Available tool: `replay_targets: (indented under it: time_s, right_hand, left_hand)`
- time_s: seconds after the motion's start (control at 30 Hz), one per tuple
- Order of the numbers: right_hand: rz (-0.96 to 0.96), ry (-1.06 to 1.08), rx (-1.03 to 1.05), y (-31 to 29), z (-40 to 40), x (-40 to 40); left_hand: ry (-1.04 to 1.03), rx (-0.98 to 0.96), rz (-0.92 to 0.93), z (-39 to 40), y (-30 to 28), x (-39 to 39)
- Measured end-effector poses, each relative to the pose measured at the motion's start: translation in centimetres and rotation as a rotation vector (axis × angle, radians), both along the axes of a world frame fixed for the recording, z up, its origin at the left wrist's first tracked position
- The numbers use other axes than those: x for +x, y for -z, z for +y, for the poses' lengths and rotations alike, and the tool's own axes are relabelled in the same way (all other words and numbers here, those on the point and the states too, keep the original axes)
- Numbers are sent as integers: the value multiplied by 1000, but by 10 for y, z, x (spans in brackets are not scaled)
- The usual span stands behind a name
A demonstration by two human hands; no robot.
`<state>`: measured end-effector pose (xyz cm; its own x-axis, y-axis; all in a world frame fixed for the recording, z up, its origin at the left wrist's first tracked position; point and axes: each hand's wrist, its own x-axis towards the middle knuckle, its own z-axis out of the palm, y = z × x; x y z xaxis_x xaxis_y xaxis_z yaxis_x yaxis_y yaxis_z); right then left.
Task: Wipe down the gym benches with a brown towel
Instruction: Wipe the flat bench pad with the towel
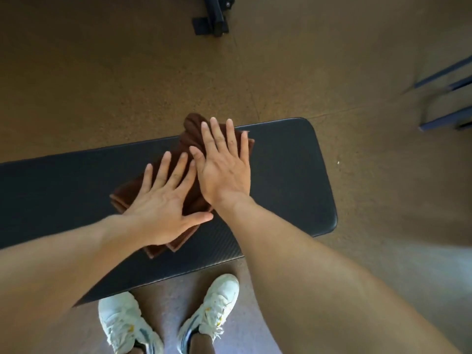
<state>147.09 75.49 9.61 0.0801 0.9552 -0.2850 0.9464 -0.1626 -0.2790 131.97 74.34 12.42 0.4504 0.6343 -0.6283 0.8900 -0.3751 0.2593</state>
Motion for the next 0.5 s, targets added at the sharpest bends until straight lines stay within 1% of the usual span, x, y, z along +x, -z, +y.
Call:
replay_targets:
  time_s: [0.13,0.23,0.3,0.4,0.5]
  right_hand:
    - [-64,151,-7,1,-15,79]
    - [-103,301,-21,2,-37,128]
    - [-91,426,-45,3,-63,154]
    - [-38,611,-73,2,-113,167]
    - [70,720,-42,-5,-154,148]
  left_hand:
    - [139,-63,0,13,-6,85]
    - [227,-59,-54,6,-8,140]
    - [317,-45,-112,-8,-7,165]
    - [442,-36,-161,-47,-3,181]
    - [479,22,-196,-90,4,169]
